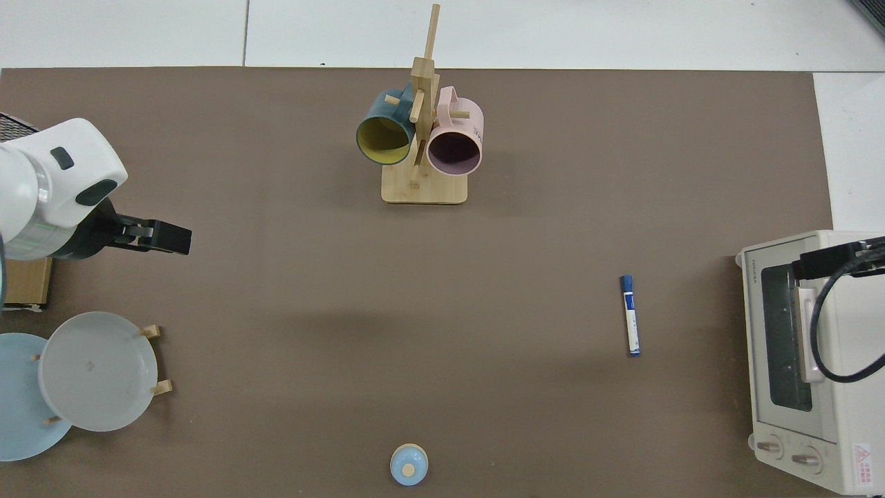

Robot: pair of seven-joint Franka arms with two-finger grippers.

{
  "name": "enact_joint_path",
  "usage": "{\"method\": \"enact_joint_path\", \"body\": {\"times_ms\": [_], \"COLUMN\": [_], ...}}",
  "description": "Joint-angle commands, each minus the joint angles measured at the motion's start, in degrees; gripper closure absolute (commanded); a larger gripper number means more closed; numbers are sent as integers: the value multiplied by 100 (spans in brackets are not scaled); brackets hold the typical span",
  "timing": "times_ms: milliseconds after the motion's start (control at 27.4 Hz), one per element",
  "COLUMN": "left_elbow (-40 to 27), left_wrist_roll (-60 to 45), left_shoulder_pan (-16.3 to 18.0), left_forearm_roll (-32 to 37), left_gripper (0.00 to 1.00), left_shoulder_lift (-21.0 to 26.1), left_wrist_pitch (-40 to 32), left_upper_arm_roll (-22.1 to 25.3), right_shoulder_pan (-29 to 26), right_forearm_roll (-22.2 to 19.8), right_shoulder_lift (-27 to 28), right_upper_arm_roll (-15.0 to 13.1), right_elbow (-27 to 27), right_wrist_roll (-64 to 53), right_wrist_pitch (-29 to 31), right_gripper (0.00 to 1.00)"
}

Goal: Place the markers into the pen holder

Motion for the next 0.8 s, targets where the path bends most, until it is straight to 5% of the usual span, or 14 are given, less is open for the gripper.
{"method": "enact_joint_path", "body": {"times_ms": [0, 768], "left_elbow": [-150, -149], "left_wrist_roll": [-19, 8], "left_shoulder_pan": [-30, -30], "left_forearm_roll": [-35, 1], "left_gripper": [0, 0], "left_shoulder_lift": [-125, -125], "left_wrist_pitch": [76, 103], "left_upper_arm_roll": [36, 36], "right_shoulder_pan": [-50, -23], "right_forearm_roll": [-88, 8], "right_shoulder_lift": [-71, -71], "right_upper_arm_roll": [57, 83], "right_elbow": [-48, -30], "right_wrist_roll": [-7, 45], "right_wrist_pitch": [74, 74], "right_gripper": [0, 0]}}
